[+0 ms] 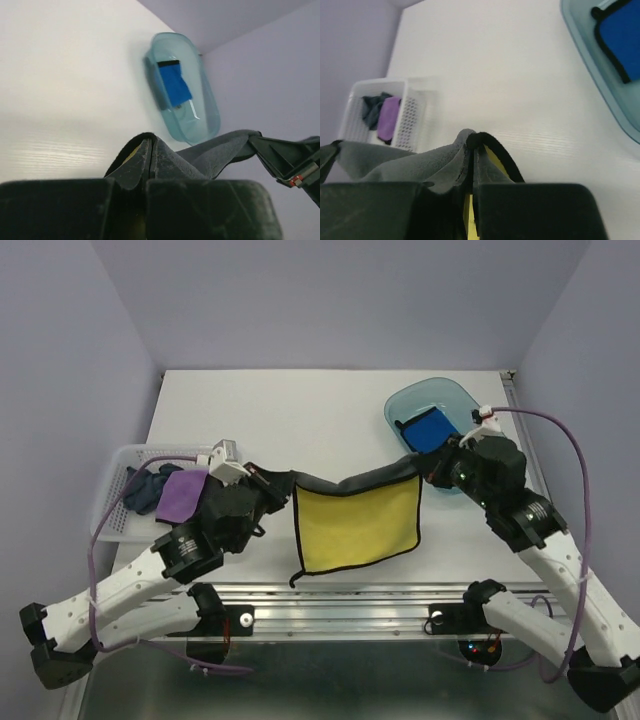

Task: Fold and stack the towels
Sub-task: Flatten out the crumpled towel, then fold the towel

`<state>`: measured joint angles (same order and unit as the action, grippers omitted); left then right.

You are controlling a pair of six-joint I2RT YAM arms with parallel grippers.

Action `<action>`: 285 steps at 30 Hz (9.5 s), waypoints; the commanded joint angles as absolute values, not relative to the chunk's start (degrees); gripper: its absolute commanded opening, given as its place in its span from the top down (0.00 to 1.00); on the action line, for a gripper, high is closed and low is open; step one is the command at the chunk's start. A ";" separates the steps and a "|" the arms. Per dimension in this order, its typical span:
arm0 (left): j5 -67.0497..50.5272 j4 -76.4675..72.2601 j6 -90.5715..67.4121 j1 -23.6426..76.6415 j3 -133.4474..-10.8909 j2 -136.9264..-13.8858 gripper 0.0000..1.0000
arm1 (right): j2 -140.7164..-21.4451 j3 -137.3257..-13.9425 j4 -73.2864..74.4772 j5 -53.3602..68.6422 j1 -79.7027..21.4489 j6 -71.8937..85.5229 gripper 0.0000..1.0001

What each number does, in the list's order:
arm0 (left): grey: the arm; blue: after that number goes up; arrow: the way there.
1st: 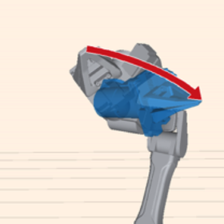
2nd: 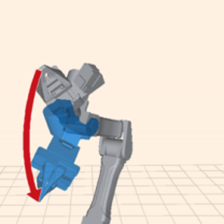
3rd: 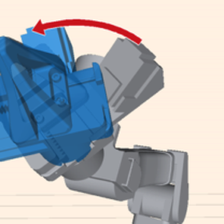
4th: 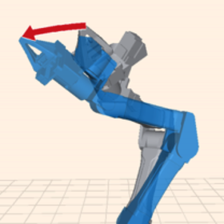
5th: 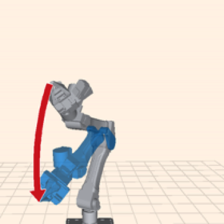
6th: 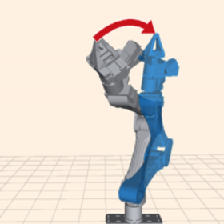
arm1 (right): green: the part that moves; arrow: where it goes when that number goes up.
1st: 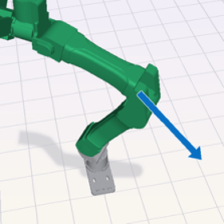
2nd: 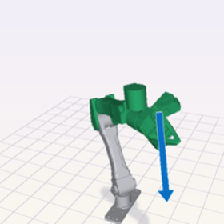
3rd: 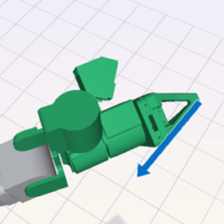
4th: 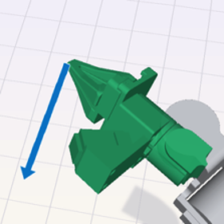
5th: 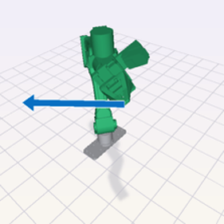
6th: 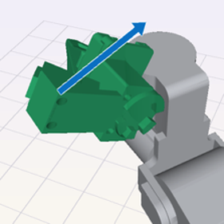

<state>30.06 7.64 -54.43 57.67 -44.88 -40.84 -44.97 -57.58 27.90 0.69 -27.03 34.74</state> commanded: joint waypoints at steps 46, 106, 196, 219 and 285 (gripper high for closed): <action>16.44 -0.09 -45.53 25.93 -38.50 -74.18 1.00 | -83.59 -48.87 13.71 2.46 -24.25 34.72 0.99; 13.19 3.96 -41.66 28.74 -45.97 -80.68 0.38 | -93.86 -53.00 12.92 -2.55 -28.13 33.66 0.51; -4.83 -11.95 -39.55 34.54 -42.72 -92.90 0.96 | -107.84 -76.55 12.66 15.12 -39.20 35.94 0.99; -1.06 -7.91 -39.64 34.72 -43.16 -86.84 0.47 | -112.94 -79.54 11.86 14.59 -39.99 36.74 0.59; 2.46 -7.82 -41.22 36.21 -44.12 -92.72 0.63 | -93.16 -45.09 -8.69 28.91 -32.26 37.88 0.00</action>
